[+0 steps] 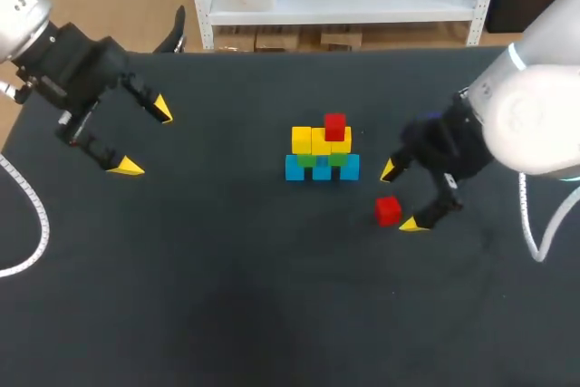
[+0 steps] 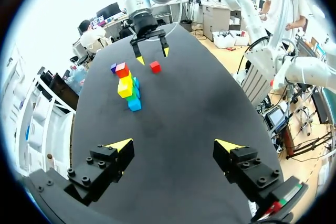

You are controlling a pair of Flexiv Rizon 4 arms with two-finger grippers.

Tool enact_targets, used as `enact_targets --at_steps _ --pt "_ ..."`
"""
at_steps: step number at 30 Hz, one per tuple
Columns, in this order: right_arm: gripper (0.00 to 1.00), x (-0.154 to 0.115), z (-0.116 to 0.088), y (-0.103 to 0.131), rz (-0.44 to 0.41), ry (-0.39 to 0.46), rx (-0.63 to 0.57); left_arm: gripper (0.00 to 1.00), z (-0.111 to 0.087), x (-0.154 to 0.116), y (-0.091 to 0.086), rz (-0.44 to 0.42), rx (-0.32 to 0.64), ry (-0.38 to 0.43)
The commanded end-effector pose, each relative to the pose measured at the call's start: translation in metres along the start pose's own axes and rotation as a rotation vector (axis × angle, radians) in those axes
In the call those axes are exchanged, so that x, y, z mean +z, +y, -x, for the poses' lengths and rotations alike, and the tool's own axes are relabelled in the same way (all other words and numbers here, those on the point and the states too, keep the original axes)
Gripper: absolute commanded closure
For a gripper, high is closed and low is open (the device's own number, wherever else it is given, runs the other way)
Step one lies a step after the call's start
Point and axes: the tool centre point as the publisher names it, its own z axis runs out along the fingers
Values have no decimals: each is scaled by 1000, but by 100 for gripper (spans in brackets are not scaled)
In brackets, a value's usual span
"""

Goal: Place the blue cubes, place green cubes on the blue cubes, place the yellow cubes on the green cubes, then place the red cubes on the yellow cubes, and place purple cube on the red cubes.

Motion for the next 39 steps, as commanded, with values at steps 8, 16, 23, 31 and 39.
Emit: enact_targets --at_steps 8,16,23,31,39 --pt "31 10 -7 -14 13 5 -1 0 -1 0 2 -3 1 1" --pt "55 18 -4 -6 44 16 -19 0 -1 0 2 -3 1 1" --pt "100 19 -2 -3 44 26 -13 0 -1 0 2 -3 1 1" --pt "100 17 31 4 37 15 -43 0 -1 0 2 -3 1 1" --pt "100 34 69 16 25 1 21 0 -1 0 2 -3 1 1"
